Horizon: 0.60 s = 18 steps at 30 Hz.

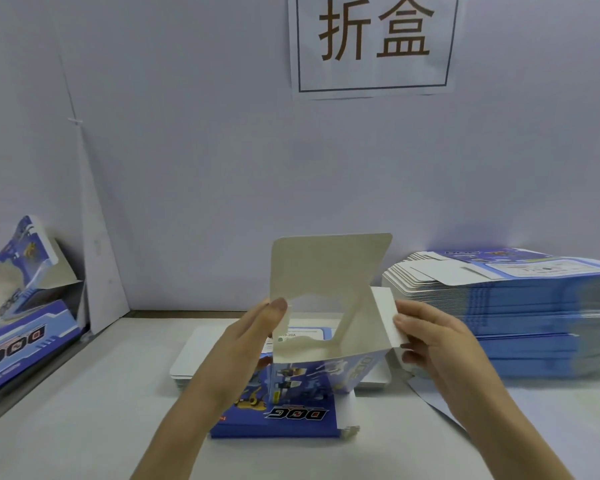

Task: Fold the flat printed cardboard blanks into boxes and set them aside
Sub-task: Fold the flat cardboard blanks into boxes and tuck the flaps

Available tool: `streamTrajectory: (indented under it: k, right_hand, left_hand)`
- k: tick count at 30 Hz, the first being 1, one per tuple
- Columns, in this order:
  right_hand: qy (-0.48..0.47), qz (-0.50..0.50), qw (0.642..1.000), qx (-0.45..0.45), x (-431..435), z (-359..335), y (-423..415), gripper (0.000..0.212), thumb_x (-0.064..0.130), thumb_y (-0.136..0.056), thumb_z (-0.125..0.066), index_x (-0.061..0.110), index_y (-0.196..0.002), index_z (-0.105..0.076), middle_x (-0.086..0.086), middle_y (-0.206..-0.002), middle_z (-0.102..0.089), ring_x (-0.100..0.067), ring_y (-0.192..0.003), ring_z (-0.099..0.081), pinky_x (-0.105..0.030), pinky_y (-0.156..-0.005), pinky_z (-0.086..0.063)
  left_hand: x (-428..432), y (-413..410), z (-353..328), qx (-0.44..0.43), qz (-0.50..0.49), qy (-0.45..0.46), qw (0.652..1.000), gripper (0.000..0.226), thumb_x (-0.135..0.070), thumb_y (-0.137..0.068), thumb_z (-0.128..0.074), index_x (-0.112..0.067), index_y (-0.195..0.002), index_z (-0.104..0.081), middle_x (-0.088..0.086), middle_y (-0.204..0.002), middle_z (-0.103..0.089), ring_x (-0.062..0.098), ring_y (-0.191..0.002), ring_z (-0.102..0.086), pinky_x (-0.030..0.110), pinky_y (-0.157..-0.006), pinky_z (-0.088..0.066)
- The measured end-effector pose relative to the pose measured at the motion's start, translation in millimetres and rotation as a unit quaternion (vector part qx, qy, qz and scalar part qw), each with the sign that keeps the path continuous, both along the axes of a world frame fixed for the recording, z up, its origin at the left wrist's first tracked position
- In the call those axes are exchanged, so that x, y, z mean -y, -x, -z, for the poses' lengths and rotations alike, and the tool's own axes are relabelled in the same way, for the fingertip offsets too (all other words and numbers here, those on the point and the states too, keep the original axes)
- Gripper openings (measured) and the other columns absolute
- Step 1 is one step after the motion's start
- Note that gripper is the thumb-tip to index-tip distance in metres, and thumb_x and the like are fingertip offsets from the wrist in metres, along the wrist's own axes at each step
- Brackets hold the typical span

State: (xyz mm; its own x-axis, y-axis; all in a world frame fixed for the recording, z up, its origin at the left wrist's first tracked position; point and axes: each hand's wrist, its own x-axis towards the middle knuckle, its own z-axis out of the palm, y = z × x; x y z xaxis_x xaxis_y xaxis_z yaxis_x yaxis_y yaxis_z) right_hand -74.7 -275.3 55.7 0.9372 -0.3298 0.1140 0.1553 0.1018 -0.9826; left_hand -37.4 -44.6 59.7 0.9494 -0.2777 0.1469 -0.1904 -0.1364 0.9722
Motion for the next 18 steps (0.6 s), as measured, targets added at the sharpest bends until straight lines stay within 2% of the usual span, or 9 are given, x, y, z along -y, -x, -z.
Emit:
streamTrajectory:
  k: [3, 5, 7, 9, 13, 16, 18]
  right_hand:
    - [-0.107, -0.058, 0.992, -0.036, 2, 2, -7, 0.014, 0.006, -0.089, -0.058, 0.009, -0.099, -0.068, -0.003, -0.07, -0.065, -0.013, -0.049, -0.056, -0.026, -0.05, -0.045]
    - [-0.169, -0.1, 0.979, -0.062, 3, 3, -7, 0.013, 0.012, -0.076, -0.065, 0.009, -0.089, -0.063, -0.004, -0.065, -0.056, -0.011, -0.041, -0.051, -0.023, -0.041, -0.043]
    - [-0.215, -0.141, 0.962, -0.088, 4, 7, -7, 0.016, 0.014, -0.07, -0.067, 0.011, -0.08, -0.055, -0.005, -0.067, -0.039, -0.008, -0.033, -0.04, -0.018, -0.029, -0.032]
    - [-0.25, -0.16, 0.95, -0.101, 4, 9, -7, 0.017, 0.013, -0.07, -0.068, 0.012, -0.077, -0.052, -0.003, -0.069, -0.029, -0.006, -0.029, -0.033, -0.016, -0.024, -0.026]
    - [-0.229, -0.179, 0.952, -0.091, 3, 6, -5, 0.016, 0.013, -0.071, -0.068, 0.013, -0.078, -0.054, 0.001, -0.059, -0.039, -0.005, -0.031, -0.034, -0.015, -0.024, -0.026]
    - [-0.241, -0.174, 0.951, -0.09, 4, 8, -5, 0.012, 0.012, -0.073, -0.067, 0.012, -0.078, -0.055, 0.001, -0.06, -0.038, -0.005, -0.031, -0.034, -0.015, -0.024, -0.025]
    - [-0.272, -0.175, 0.942, -0.093, 6, 10, -6, 0.014, 0.011, -0.071, -0.067, 0.012, -0.076, -0.055, 0.001, -0.061, -0.036, -0.004, -0.031, -0.034, -0.014, -0.023, -0.024]
  left_hand:
    - [5, -2, 3, 0.006, -0.019, -0.003, 1.0, 0.052, -0.084, -0.069, -0.05, -0.05, -0.107, -0.06, -0.02, -0.119, -0.064, 0.006, -0.118, -0.055, 0.037, -0.105, -0.042]
    - [6, -2, 3, 0.002, -0.02, 0.002, 1.0, 0.061, -0.085, -0.069, -0.049, -0.047, -0.116, -0.057, -0.016, -0.128, -0.06, 0.01, -0.124, -0.052, 0.04, -0.109, -0.04]
    - [4, -1, 2, -0.013, -0.015, 0.021, 1.0, 0.063, -0.082, -0.061, -0.048, -0.047, -0.112, -0.054, -0.012, -0.13, -0.059, 0.015, -0.124, -0.051, 0.037, -0.102, -0.045]
    - [-2, -2, -1, -0.026, -0.027, 0.041, 0.998, 0.062, -0.076, -0.054, -0.049, -0.042, -0.105, -0.057, -0.011, -0.119, -0.063, 0.016, -0.117, -0.055, 0.036, -0.09, -0.052]
    - [-18, -11, -3, -0.007, -0.037, 0.082, 0.996, 0.073, -0.062, -0.06, -0.061, -0.007, -0.108, -0.061, 0.012, -0.101, -0.07, 0.024, -0.094, -0.067, 0.029, -0.067, -0.059]
    - [-21, -15, 2, -0.001, 0.013, 0.146, 0.989, 0.052, -0.046, -0.073, -0.061, -0.005, -0.104, -0.067, 0.016, -0.1, -0.072, 0.026, -0.087, -0.069, 0.03, -0.07, -0.06]
    - [-19, -20, 11, -0.058, 0.033, 0.234, 0.97, 0.041, -0.03, -0.078, -0.058, -0.002, -0.106, -0.067, 0.019, -0.098, -0.072, 0.026, -0.08, -0.071, 0.032, -0.065, -0.061]
